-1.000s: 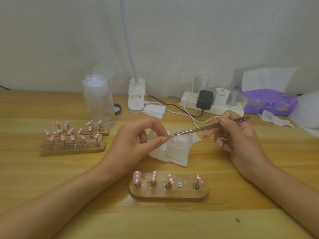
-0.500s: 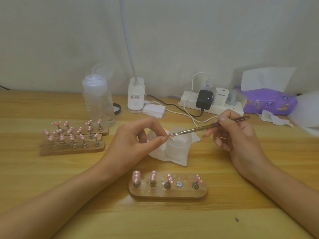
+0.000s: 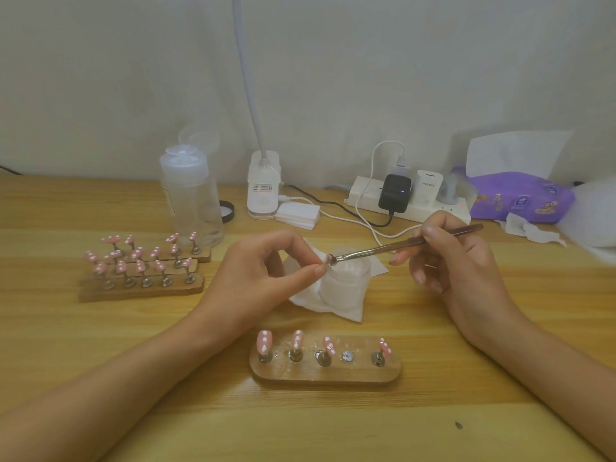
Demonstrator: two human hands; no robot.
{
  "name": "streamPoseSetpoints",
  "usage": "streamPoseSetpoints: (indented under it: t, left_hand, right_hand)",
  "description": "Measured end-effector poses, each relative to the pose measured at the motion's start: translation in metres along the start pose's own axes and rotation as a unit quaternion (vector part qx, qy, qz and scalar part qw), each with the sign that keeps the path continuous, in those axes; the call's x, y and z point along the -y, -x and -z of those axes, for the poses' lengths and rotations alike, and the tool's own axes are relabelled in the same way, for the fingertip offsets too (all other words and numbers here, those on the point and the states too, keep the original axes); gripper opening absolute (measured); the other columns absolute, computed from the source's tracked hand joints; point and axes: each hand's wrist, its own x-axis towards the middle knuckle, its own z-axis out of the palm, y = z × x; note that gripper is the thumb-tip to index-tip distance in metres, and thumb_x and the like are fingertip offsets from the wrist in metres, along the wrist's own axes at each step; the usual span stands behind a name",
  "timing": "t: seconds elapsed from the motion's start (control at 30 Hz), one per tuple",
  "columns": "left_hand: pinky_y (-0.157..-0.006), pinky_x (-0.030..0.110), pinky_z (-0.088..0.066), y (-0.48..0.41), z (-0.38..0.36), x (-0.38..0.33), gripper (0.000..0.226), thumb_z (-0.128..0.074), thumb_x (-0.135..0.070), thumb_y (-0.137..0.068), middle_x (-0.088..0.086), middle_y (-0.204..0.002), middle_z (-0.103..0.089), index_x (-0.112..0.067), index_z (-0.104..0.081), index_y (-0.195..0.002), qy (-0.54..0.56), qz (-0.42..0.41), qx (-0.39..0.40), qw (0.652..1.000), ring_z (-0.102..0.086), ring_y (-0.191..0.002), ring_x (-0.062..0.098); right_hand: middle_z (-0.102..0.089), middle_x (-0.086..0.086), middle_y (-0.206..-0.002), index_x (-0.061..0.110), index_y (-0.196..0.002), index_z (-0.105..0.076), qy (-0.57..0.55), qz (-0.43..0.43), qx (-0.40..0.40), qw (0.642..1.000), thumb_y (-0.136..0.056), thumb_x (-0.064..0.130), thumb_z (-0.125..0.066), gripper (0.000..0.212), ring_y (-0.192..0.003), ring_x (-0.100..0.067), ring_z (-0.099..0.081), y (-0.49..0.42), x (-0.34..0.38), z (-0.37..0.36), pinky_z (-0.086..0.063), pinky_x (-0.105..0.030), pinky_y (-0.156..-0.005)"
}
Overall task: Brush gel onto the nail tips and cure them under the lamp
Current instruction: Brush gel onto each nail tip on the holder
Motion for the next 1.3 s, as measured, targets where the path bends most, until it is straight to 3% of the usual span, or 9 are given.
streamPoseSetpoints:
  t: [0.13, 0.3, 0.47, 0.67, 0.83, 1.03, 1.17, 1.3]
  left_hand:
    - [-0.053, 0.007, -0.037, 0.0001, 0.0006, 0.0001, 0.012, -0.078, -0.017, -0.083, -0.030, -0.059, -0.058, -0.020, -0.070, -0.075, 0.001, -0.001, 0.002, 1.000, -0.043, -0.048, 0.000]
    - [-0.053, 0.007, -0.037, -0.0001, 0.0003, -0.0003, 0.009, -0.077, -0.019, -0.083, -0.031, -0.058, -0.058, -0.019, -0.071, -0.077, -0.001, -0.004, 0.004, 1.000, -0.044, -0.049, 0.000]
    - [-0.054, 0.007, -0.038, -0.0005, 0.0007, -0.0006, 0.009, -0.077, -0.020, -0.084, -0.033, -0.058, -0.056, -0.020, -0.071, -0.078, -0.010, -0.009, 0.006, 1.000, -0.044, -0.048, 0.000]
    - [-0.053, 0.007, -0.038, -0.0003, 0.0005, -0.0005, 0.009, -0.076, -0.020, -0.084, -0.033, -0.057, -0.056, -0.020, -0.070, -0.077, -0.011, -0.018, 0.004, 1.000, -0.043, -0.048, 0.000]
    - [-0.054, 0.007, -0.038, -0.0007, 0.0011, -0.0007, 0.008, -0.075, -0.026, -0.083, -0.033, -0.056, -0.055, -0.022, -0.070, -0.078, -0.004, -0.017, 0.006, 1.000, -0.044, -0.049, -0.002]
    - [-0.054, 0.007, -0.036, -0.0004, 0.0009, 0.0014, 0.007, -0.076, -0.020, -0.084, -0.029, -0.053, -0.054, -0.021, -0.071, -0.079, -0.011, -0.014, 0.005, 1.000, -0.042, -0.048, 0.001]
    - [-0.054, 0.005, -0.036, -0.0008, 0.0014, 0.0001, 0.007, -0.076, -0.018, -0.084, -0.032, -0.058, -0.055, -0.020, -0.070, -0.080, -0.017, -0.023, 0.010, 1.000, -0.041, -0.049, 0.000]
    - [-0.055, 0.004, -0.035, -0.0012, 0.0021, -0.0008, 0.008, -0.075, -0.016, -0.085, -0.035, -0.064, -0.057, -0.020, -0.070, -0.081, -0.032, -0.039, 0.011, 0.999, -0.040, -0.051, 0.001]
  right_hand:
    - [-0.071, -0.010, -0.068, 0.030, -0.064, -0.057, 0.001, -0.006, -0.027, 1.000, -0.091, 0.025, -0.050, 0.028, -0.043, -0.010, -0.045, -0.0009, -0.0003, 0.0015, -0.029, -0.016, -0.039]
    - [-0.073, -0.009, -0.071, 0.031, -0.067, -0.059, -0.006, 0.011, 0.002, 1.000, -0.093, 0.027, -0.050, 0.028, -0.044, -0.011, -0.048, -0.0005, 0.0006, 0.0002, -0.029, -0.017, -0.039]
    - [-0.071, -0.010, -0.067, 0.023, -0.070, -0.055, 0.018, -0.002, -0.026, 0.999, -0.097, 0.019, -0.049, 0.027, -0.042, -0.010, -0.044, -0.0001, -0.0017, 0.0014, -0.028, -0.015, -0.038]
    - [-0.072, -0.010, -0.069, 0.029, -0.066, -0.059, -0.013, 0.013, -0.008, 1.000, -0.092, 0.026, -0.050, 0.027, -0.044, -0.012, -0.045, 0.0008, 0.0019, 0.0006, -0.029, -0.024, -0.044]
    - [-0.070, -0.012, -0.067, 0.018, -0.073, -0.054, 0.018, -0.003, -0.031, 0.999, -0.100, 0.014, -0.048, 0.028, -0.043, -0.012, -0.042, 0.0000, -0.0023, 0.0031, -0.029, -0.022, -0.043]
    - [-0.072, -0.011, -0.070, 0.025, -0.070, -0.058, -0.008, 0.011, 0.001, 1.000, -0.092, 0.025, -0.050, 0.024, -0.044, -0.013, -0.044, 0.0015, 0.0014, 0.0008, -0.032, -0.023, -0.044]
    - [-0.070, -0.011, -0.067, 0.022, -0.070, -0.055, 0.012, -0.003, -0.027, 1.000, -0.099, 0.015, -0.047, 0.031, -0.043, -0.012, -0.041, 0.0005, -0.0013, 0.0028, -0.028, -0.024, -0.044]
    - [-0.072, -0.010, -0.069, 0.031, -0.066, -0.060, -0.014, 0.008, -0.006, 1.000, -0.092, 0.026, -0.050, 0.029, -0.044, -0.012, -0.043, 0.0008, 0.0023, 0.0009, -0.028, -0.024, -0.044]
